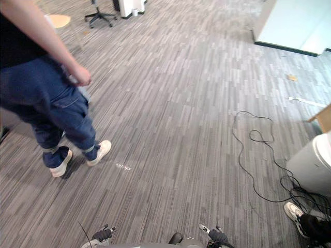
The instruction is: Organize washtable
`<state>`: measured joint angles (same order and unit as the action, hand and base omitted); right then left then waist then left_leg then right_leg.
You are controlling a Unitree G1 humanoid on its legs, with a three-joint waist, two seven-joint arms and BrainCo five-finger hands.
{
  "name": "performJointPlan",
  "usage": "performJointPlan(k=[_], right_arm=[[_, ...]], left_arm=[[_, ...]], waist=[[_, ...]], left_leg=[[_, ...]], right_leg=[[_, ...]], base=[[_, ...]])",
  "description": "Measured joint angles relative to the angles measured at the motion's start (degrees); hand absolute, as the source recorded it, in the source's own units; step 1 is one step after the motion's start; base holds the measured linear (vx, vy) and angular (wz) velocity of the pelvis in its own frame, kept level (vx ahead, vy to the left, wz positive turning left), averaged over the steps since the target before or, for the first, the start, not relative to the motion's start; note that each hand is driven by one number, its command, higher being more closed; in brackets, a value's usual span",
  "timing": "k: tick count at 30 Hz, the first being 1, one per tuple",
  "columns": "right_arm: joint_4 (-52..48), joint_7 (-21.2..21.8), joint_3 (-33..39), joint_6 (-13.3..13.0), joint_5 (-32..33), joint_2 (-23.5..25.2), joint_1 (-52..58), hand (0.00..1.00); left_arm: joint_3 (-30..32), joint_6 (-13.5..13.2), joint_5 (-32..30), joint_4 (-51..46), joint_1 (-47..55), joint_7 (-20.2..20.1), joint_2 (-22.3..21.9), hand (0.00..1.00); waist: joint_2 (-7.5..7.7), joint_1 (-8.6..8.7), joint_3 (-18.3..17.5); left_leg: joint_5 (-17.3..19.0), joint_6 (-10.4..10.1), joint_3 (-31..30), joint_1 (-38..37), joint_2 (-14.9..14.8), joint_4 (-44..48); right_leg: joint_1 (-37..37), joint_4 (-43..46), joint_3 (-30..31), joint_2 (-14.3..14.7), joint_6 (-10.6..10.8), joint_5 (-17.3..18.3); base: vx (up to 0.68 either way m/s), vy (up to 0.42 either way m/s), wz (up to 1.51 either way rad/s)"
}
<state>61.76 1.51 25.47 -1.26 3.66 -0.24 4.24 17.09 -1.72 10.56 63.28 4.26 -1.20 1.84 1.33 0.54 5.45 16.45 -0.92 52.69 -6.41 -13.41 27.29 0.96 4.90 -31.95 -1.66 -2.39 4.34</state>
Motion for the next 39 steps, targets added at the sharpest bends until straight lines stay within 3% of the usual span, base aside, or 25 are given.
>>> performJointPlan(k=[1,2,3,4,6,8,9,10,11,12,13,16,21,22,32,39], right_arm=[[0.27,0.04,-1.40,-0.02,0.25,-0.35,0.00,0.00],[0.27,0.07,-2.25,-0.07,0.28,-0.85,-0.12,0.00],[0.43,0.08,-2.75,-0.13,0.33,-1.19,-0.25,0.00],[1.33,0.21,-3.96,-0.19,0.28,-1.78,-0.90,0.00],[3.19,0.93,-4.21,-0.32,0.27,-2.06,-1.35,0.00],[3.23,1.13,-4.76,-0.69,0.18,-2.05,-1.67,0.00],[3.23,1.21,-4.86,-0.76,0.17,-2.21,-1.64,0.00],[3.27,1.31,-5.19,-0.89,0.14,-2.84,-1.57,0.00],[3.31,1.25,-5.52,-0.88,0.05,-2.90,-1.67,0.00],[3.27,1.51,-6.01,-0.80,-0.36,-2.10,-1.76,0.00],[3.29,2.09,-5.78,-0.79,-0.33,-1.52,-1.72,0.00],[4.25,2.23,-5.79,-0.77,0.27,0.05,-1.56,0.00],[4.53,2.26,-5.91,-0.78,0.33,0.88,-1.48,0.00],[4.94,2.27,-10.11,-0.70,0.34,0.64,-1.62,0.00],[4.87,2.15,-10.16,-0.77,0.97,0.48,-1.63,0.00],[4.64,0.91,-9.48,-0.73,2.59,0.12,-2.94,0.00]], left_arm=[[0.90,-0.14,1.37,-0.46,0.39,0.07,-0.33,0.00],[1.50,-0.54,2.55,-0.87,0.83,0.15,-0.57,0.00],[1.42,-1.00,2.93,-1.26,1.03,0.14,-0.67,0.00],[1.00,-1.28,4.03,-2.34,1.04,0.19,-0.73,0.00],[-0.10,-1.67,5.82,-3.70,1.52,0.34,-0.84,0.00],[-2.44,-2.25,5.37,-4.23,1.55,0.27,-0.36,0.00],[-4.08,-2.62,4.21,-4.26,1.37,0.08,0.02,0.00],[-4.78,-2.89,3.22,-4.13,1.37,0.09,-0.62,0.00],[-5.26,-3.04,3.01,-4.08,1.34,0.08,-0.17,0.00],[-5.65,-3.17,1.98,-3.68,1.23,0.07,0.77,0.00],[-5.61,-3.15,1.90,-3.08,0.81,0.08,1.33,0.00],[-5.13,-2.92,2.23,-1.88,0.86,0.11,2.18,0.00],[-5.21,-2.47,2.24,-0.25,0.93,0.09,2.20,0.00],[-6.40,-2.52,0.04,0.69,0.32,0.09,2.94,0.00],[-7.23,-2.58,0.38,0.26,0.25,0.29,3.10,0.00],[-7.53,-2.66,3.24,0.21,-0.75,1.64,3.44,0.00]], waist=[[-0.30,0.03,0.05],[-1.48,-0.04,0.16],[-1.94,-0.31,0.21],[-1.89,-0.83,0.44],[-1.42,-2.04,0.71],[-1.17,-1.60,0.89],[-1.16,-1.42,1.35],[-1.78,-1.59,1.35],[-2.20,-1.73,1.20],[-0.50,-1.48,0.79],[0.22,-1.46,0.73],[1.80,-1.60,-0.35],[2.01,-1.40,-1.19],[3.54,-1.34,-1.14],[3.30,-1.35,-0.90],[3.47,-1.36,1.58]], left_leg=[[-0.09,0.32,-3.20,2.64,-4.31,9.97],[0.35,2.78,-9.75,6.48,-6.99,17.99],[1.25,3.00,-14.31,8.18,-7.07,20.16],[2.55,1.30,-25.18,11.67,-4.38,22.19],[3.39,-0.37,-37.81,14.82,-1.17,21.41],[3.27,-0.65,-42.57,16.36,0.48,15.11],[2.12,-2.58,-46.40,16.81,2.56,6.24],[-4.58,-5.35,-49.07,15.70,3.94,-2.27],[-4.71,-3.79,-48.00,15.00,5.27,-3.64],[-5.65,-2.15,-45.99,13.89,7.90,-7.10],[-5.69,-0.90,-45.89,13.79,9.63,-7.52],[-6.15,0.98,-44.55,10.99,12.57,-11.20],[-6.57,1.65,-44.11,4.76,14.53,-15.59],[-19.64,1.08,-45.85,-0.50,15.97,-33.22],[-19.56,1.18,-45.75,1.88,15.96,-33.20],[-18.01,1.56,-44.02,3.61,16.10,-32.26]], right_leg=[[0.40,-0.52,2.85,1.04,-0.02,-0.08],[0.89,-0.88,6.04,2.57,-0.89,0.22],[0.86,-0.73,7.27,2.94,-0.99,0.23],[0.69,0.19,10.60,2.94,-1.00,0.24],[1.14,1.34,15.08,2.08,-0.25,-0.09],[1.26,1.49,17.16,0.71,0.92,-0.22],[0.75,1.68,18.40,-0.86,2.79,-0.24],[0.17,1.96,19.63,-1.57,5.38,-0.12],[0.12,1.72,20.81,-2.70,5.56,-0.20],[0.16,0.11,22.95,-4.82,6.43,-0.98],[0.53,-0.81,23.11,-6.29,6.64,-1.56],[2.22,-2.88,23.20,-8.81,7.13,-3.15],[6.09,-3.65,22.46,-10.07,7.30,-3.66],[9.79,-4.29,20.31,-10.42,10.02,0.70],[7.73,-4.80,20.08,-10.41,10.26,0.40],[5.57,-5.19,20.97,-10.86,10.77,-0.29]], base=[[-0.09,0.017,-1.18],[-0.06,0.038,-1.23],[0.04,0.128,-1.28],[0.03,0.153,-1.28],[0.05,0.207,-1.34],[0.05,0.252,-0.63],[0.03,0.340,-0.49],[0.03,0.334,-0.48],[0.13,0.372,-0.34],[0.19,0.323,-0.13],[0.20,0.332,-0.02],[0.15,0.202,0.00],[0.18,0.088,-0.07],[0.00,0.000,0.00],[-0.01,-0.010,0.00],[0.00,-0.017,-0.10]])
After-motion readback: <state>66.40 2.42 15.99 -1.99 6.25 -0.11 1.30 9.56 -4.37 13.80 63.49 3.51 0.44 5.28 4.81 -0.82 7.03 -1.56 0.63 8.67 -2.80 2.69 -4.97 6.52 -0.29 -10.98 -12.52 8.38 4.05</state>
